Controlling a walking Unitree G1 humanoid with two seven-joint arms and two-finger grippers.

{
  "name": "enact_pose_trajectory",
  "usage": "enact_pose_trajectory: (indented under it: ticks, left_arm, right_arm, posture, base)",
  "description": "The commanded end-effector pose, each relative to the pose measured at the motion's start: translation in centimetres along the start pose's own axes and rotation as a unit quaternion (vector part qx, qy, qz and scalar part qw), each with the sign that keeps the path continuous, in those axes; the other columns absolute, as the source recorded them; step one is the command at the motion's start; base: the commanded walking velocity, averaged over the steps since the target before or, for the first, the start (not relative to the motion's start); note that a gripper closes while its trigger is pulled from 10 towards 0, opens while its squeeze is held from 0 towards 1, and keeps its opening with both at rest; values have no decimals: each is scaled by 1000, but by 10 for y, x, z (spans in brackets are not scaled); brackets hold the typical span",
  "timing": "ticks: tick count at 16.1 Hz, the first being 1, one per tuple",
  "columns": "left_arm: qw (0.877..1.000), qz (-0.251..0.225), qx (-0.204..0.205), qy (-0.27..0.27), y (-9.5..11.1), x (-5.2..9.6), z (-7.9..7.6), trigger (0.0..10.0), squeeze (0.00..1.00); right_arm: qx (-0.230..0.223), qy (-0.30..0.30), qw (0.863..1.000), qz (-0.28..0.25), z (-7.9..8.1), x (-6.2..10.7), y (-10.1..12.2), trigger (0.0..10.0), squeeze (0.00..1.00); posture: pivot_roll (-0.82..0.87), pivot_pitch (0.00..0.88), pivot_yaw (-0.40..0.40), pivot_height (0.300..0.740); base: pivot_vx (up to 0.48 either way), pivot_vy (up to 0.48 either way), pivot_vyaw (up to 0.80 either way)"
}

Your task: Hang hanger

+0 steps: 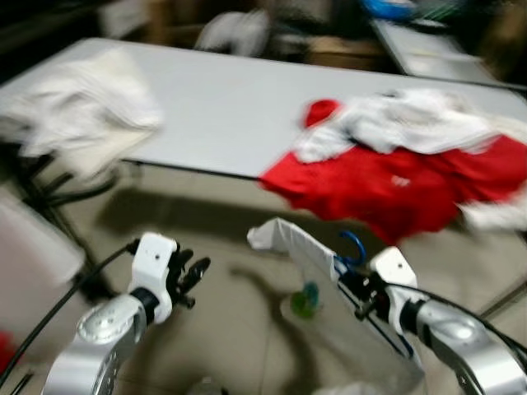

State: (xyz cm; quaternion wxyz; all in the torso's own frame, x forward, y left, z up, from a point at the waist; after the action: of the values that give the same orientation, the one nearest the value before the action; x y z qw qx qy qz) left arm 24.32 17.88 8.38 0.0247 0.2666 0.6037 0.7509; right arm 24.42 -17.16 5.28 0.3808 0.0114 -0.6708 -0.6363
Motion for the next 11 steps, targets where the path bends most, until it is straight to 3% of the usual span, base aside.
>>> enact_pose_trajectory:
  ticks: [1, 3, 6, 9, 11]
  left_arm:
    - [1000, -4, -2, 20, 3, 0, 7, 10000, 0]
    - [999, 0, 4, 45, 2, 2, 13, 10000, 0]
    - [998, -3, 12, 66, -3, 16, 8, 10000, 0]
    - [996, 8, -3, 93, -3, 28, 10, 10000, 0]
    - [996, 0, -3, 87, 2, 21, 11, 10000, 0]
  right_arm:
    - [15, -6, 1000, -17, -6, 1, 9, 10000, 0]
    - [14, 5, 999, -36, -4, -5, 16, 10000, 0]
    - [-23, 49, 998, -34, 17, -16, 12, 10000, 0]
    - [-30, 85, 996, -18, 21, -17, 9, 10000, 0]
    - [-21, 86, 996, 4, 15, -13, 8, 10000, 0]
  posture:
    - [23, 0, -37, 740]
    - [44, 0, -48, 740]
    - [117, 0, -111, 740]
    - [124, 0, -118, 740]
    - [81, 0, -89, 740]
  base:
    - [0, 0, 800]
    - [0, 0, 800]
    - [0, 0, 800]
    - [0, 0, 800]
    - [0, 0, 800]
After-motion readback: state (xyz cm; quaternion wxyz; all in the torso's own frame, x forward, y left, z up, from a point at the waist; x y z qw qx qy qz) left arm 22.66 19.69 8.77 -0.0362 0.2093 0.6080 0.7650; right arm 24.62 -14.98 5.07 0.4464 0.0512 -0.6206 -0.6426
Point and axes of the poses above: a point about 5 cm out from each wrist's last joint towards the gripper, its own x axis pointing back from the gripper into the wrist, its own y axis along the axis of the wrist's last joint, z = x × y, the point moved 2 cm from there along -x, pointing out of the wrist towards the gripper, and after that the axes turned 10 degrees about -x, right-handed, at the moved point
